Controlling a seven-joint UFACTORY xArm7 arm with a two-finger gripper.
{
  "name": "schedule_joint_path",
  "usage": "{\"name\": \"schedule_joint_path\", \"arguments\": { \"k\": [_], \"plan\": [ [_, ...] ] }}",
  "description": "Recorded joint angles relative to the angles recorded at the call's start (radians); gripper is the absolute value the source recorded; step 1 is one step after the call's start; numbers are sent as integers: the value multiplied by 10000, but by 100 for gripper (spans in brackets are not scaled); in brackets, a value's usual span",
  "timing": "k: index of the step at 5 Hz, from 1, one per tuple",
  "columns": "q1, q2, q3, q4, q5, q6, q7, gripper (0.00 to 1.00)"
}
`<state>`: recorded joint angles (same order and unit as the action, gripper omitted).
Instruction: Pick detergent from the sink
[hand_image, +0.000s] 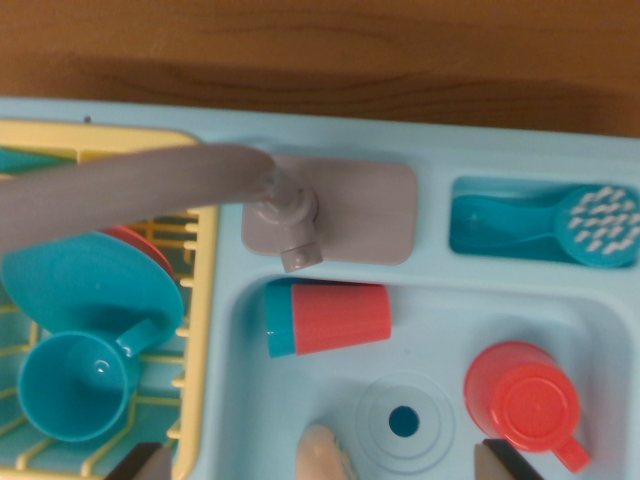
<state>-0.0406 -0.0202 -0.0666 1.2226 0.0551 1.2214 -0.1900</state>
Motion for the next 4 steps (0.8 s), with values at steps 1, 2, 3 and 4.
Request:
{"name": "schedule_joint_path", "arguments": {
  "k": [1, 2, 3, 4],
  "plan": [
    [0, 0, 0, 0, 0, 0, 0, 0],
    [13, 38, -33, -473, 67, -475, -304, 0],
    [13, 38, -33, -473, 67, -475, -304, 0],
    [25, 76, -65, -948, 135, -951, -609, 0]
  ]
}}
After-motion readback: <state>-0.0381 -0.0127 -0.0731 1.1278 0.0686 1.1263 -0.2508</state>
